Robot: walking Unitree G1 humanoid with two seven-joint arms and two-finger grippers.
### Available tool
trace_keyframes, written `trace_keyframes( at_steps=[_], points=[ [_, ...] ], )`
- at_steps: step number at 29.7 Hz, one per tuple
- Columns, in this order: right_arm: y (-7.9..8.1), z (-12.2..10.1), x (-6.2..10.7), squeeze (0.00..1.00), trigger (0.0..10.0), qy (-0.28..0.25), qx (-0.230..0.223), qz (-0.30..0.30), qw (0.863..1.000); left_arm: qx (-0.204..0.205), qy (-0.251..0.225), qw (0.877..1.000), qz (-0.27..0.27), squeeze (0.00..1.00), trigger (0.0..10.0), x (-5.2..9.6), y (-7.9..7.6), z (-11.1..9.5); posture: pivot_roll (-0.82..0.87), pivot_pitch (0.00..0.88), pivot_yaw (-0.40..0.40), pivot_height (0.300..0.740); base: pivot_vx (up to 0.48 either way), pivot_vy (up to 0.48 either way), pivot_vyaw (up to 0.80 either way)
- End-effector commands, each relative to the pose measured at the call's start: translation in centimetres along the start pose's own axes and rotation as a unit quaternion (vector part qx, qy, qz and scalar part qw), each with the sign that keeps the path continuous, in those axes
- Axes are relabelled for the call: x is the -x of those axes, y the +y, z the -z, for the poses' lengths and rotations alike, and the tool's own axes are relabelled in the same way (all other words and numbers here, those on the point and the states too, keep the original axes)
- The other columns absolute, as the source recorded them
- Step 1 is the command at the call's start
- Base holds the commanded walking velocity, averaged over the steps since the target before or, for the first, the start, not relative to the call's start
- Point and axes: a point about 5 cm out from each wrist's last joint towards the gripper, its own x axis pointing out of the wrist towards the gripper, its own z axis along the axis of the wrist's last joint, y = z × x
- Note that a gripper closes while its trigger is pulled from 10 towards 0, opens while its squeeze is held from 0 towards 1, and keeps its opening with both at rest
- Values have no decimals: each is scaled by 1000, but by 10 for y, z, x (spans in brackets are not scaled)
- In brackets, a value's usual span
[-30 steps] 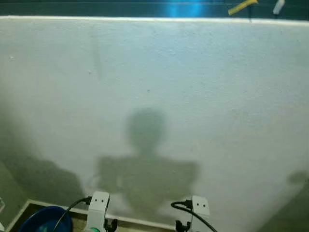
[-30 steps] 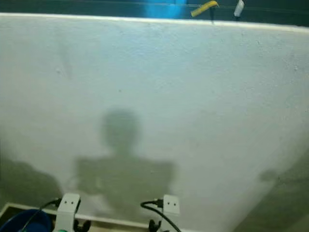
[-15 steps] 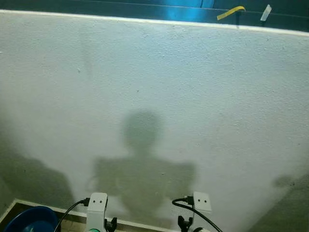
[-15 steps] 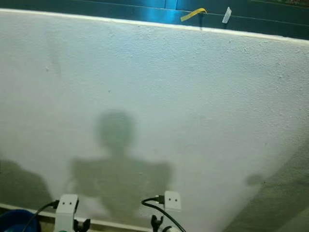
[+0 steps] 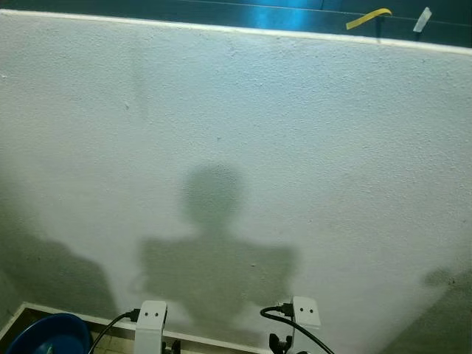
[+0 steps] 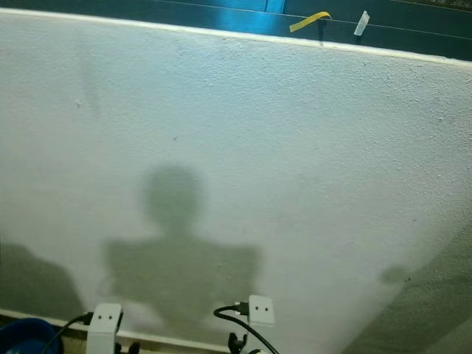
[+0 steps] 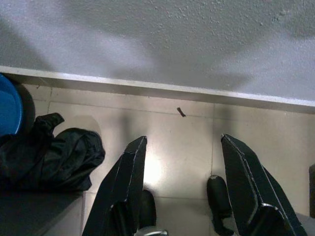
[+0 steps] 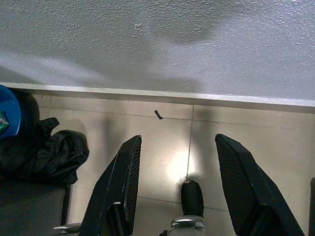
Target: Clothes washing
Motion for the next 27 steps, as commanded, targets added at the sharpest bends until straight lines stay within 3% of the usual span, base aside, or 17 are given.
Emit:
trace_keyframes(
  at_steps=[1, 11, 16, 20, 27],
  points=[
    [-5, 4, 1, 0, 10000, 7, -3, 6, 1000, -3, 8, 1000, 0, 0, 10000, 1, -2, 6, -30, 0, -24, 740, 0, 0, 0],
    [-6, 6, 1, 0, 10000, 14, -17, 1, 1000, -15, 2, 1000, 1, 0, 10000, 1, -4, 5, -20, 0, -56, 740, 0, 0, 0],
    [2, 10, 1, 0, 10000, 32, 15, -29, 999, 1, -3, 1000, -21, 0, 10000, 2, 2, 5, -25, 0, -43, 740, 0, 0, 0],
    [-1, 12, 2, 0, 10000, 37, 5, -24, 999, 1, -6, 1000, -23, 0, 10000, 1, 3, 2, -30, 0, -32, 740, 0, 0, 0],
    [-4, 7, 1, 0, 10000, 29, 0, -16, 999, -16, -3, 1000, -4, 0, 10000, -2, -4, -3, -38, 1, -27, 740, 0, 0, 0]
  ],
)
